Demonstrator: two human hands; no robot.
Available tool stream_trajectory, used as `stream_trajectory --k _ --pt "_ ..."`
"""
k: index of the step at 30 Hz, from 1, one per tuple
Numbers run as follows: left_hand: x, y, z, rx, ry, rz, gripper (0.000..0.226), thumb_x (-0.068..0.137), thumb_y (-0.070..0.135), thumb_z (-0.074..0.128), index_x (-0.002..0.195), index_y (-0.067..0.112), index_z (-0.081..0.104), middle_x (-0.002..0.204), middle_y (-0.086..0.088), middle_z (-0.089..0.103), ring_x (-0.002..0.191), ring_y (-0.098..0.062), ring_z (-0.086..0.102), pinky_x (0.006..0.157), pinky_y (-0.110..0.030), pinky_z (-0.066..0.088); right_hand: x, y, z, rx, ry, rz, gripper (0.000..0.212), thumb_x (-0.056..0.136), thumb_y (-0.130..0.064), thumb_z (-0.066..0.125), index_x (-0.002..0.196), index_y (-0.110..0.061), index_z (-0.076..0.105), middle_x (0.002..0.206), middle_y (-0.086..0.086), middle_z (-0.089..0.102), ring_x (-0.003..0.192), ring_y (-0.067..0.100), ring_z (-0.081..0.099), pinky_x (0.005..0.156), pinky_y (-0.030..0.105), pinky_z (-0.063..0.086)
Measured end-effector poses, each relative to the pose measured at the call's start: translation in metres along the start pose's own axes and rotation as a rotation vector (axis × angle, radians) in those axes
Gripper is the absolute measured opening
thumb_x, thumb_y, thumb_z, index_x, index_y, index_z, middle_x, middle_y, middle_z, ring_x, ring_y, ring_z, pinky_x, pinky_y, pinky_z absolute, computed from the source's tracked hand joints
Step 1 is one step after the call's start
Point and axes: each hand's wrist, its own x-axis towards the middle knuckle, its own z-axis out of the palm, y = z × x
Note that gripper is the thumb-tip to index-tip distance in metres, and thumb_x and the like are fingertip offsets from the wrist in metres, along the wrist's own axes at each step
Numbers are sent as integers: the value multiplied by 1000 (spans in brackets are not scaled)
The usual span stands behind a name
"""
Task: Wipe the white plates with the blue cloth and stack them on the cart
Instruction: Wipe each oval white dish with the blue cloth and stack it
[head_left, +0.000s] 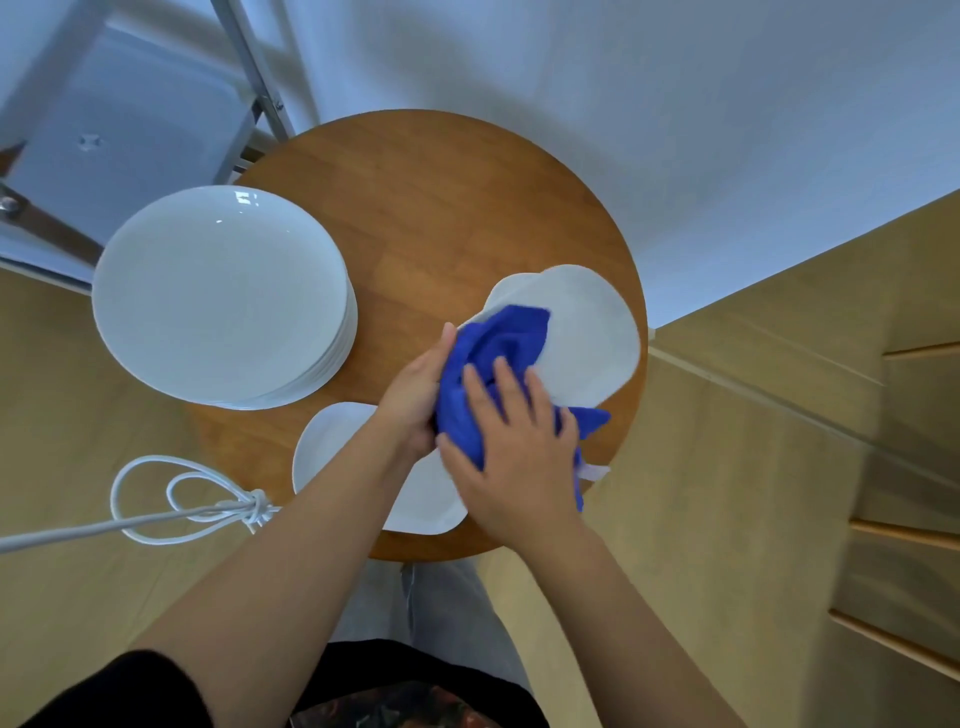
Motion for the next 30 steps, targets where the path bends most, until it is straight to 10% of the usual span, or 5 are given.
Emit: stream_trajectory --k 4,13,30 --pt "-13 7 -1 170 66 -35 49 89 60 46 79 23 77 85 -2 75 77 -13 72 57 -22 55 11 -9 16 -1 -88 -16 61 95 -57 23 150 -30 16 161 -6 4 147 20 -4 115 52 0" --pt "-37 19 -1 344 73 18 52 94 57 38 113 19 67 109 -5 71 108 -21 64 99 -42 48 24 -10 5 152 -13 123 65 97 -50 29 152 -29 0 161 -4 -3 147 24 -6 116 51 3" --pt "-57 25 15 226 294 195 28 91 51 48 87 27 61 98 -8 69 94 -30 68 84 -48 56 29 26 -29 252 76 423 74 92 -41 39 153 -16 5 161 3 -3 147 21 -10 119 46 5"
